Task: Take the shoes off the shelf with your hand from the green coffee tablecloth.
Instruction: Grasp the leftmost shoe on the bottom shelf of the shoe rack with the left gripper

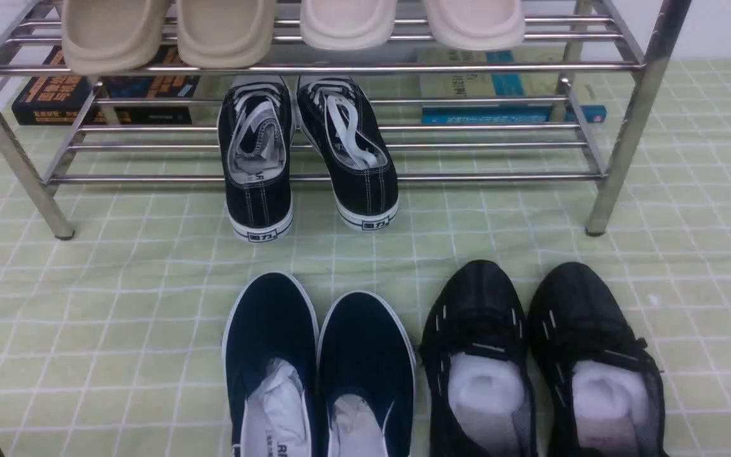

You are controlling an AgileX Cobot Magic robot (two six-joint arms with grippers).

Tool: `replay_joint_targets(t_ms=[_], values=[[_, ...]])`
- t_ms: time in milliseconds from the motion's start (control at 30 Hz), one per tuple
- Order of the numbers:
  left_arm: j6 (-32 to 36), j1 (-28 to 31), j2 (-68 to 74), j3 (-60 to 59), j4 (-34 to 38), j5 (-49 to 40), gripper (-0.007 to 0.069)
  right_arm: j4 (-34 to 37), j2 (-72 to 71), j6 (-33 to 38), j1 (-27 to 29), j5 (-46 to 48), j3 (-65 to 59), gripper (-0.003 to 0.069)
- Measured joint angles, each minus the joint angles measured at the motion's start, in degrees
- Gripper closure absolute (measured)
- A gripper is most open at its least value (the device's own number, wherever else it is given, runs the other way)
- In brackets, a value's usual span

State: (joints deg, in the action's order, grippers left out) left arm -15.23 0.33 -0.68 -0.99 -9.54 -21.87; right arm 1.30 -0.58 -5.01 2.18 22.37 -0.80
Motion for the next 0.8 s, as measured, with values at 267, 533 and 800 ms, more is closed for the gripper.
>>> replay_joint_targets(t_ms=[267, 533, 800], values=[[0.00, 0.00, 0.00, 0.00, 0.00, 0.00, 0.0383, 0.00, 0.00, 0.00, 0.00, 0.00, 0.00, 0.0421], [0.07, 0.00, 0.00, 0.00, -0.49, 0.00, 0.0382, 0.00, 0.00, 0.00, 0.00, 0.00, 0.00, 0.0421], [0.07, 0.00, 0.00, 0.00, -2.11, 0.00, 0.0382, 0.00, 0.00, 0.00, 0.00, 0.00, 0.00, 0.0421]])
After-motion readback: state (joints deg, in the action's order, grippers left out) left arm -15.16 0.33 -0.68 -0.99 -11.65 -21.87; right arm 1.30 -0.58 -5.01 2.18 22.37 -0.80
